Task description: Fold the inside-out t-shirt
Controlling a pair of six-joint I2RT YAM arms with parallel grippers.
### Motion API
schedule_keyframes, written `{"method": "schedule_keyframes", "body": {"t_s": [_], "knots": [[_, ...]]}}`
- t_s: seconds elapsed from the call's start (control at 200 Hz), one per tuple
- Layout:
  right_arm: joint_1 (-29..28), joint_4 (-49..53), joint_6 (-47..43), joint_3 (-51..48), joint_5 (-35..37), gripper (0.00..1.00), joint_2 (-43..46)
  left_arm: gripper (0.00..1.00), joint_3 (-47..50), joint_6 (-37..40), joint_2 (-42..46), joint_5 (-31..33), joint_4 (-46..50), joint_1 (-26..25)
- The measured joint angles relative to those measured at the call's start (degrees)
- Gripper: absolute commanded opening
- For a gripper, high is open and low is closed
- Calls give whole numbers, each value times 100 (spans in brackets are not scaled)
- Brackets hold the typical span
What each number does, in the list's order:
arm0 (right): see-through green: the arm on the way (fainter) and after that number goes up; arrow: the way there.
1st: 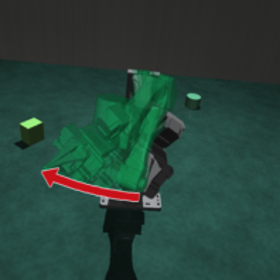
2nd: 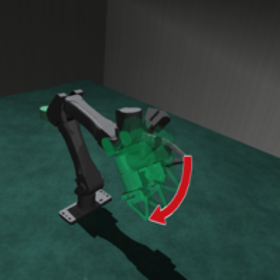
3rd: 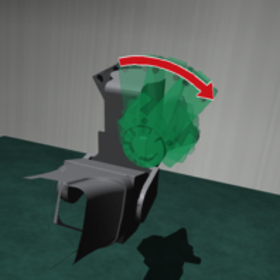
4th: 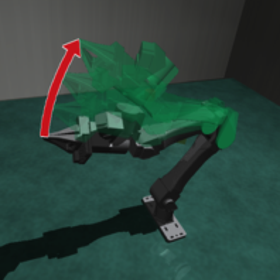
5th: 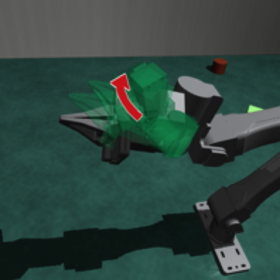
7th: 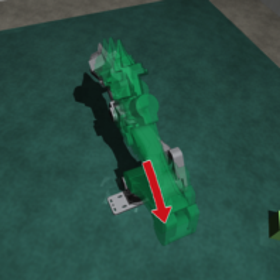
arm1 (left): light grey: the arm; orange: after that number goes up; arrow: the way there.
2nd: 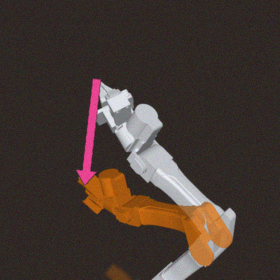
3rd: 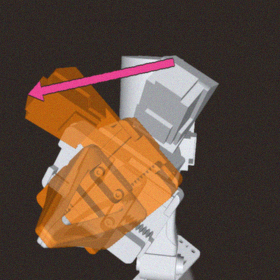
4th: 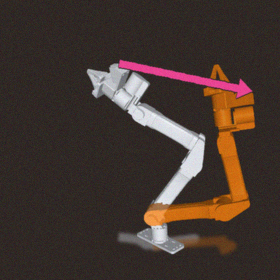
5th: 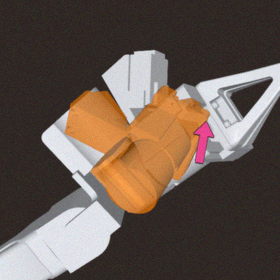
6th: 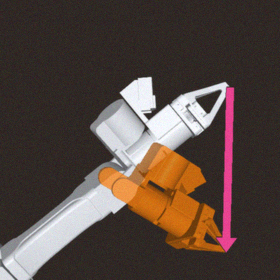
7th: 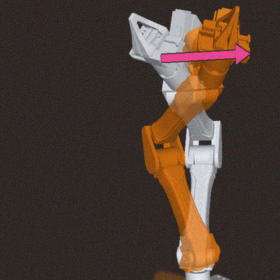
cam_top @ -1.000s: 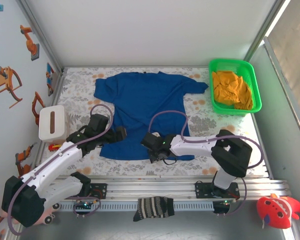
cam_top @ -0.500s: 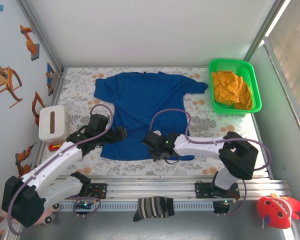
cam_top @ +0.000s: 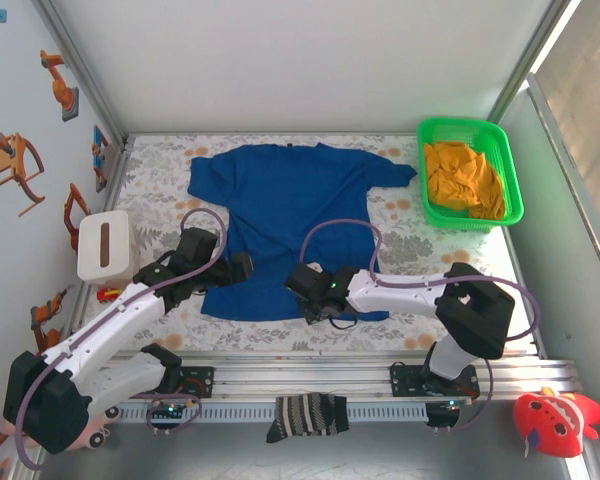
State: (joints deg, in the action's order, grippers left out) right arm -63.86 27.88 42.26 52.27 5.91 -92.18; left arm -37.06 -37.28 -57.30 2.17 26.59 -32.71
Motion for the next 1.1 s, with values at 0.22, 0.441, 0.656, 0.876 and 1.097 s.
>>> {"method": "schedule_keyframes", "body": {"t_s": [0.22,0.441,0.656,0.876,1.097], "knots": [[0,-28,52,-59,-37,0,-15,96,-2,0,-28,0,0,0],[0,-9,33,-57,-33,0,39,96,-7,2,-44,0,2,0],[2,308,-48,212,74,0,837,97,-96,120,-35,17,22,0],[50,435,-181,636,221,0,1309,99,-109,376,179,-70,-15,-111],[192,595,-232,636,264,0,1325,100,205,595,787,269,-439,-1228]]}}
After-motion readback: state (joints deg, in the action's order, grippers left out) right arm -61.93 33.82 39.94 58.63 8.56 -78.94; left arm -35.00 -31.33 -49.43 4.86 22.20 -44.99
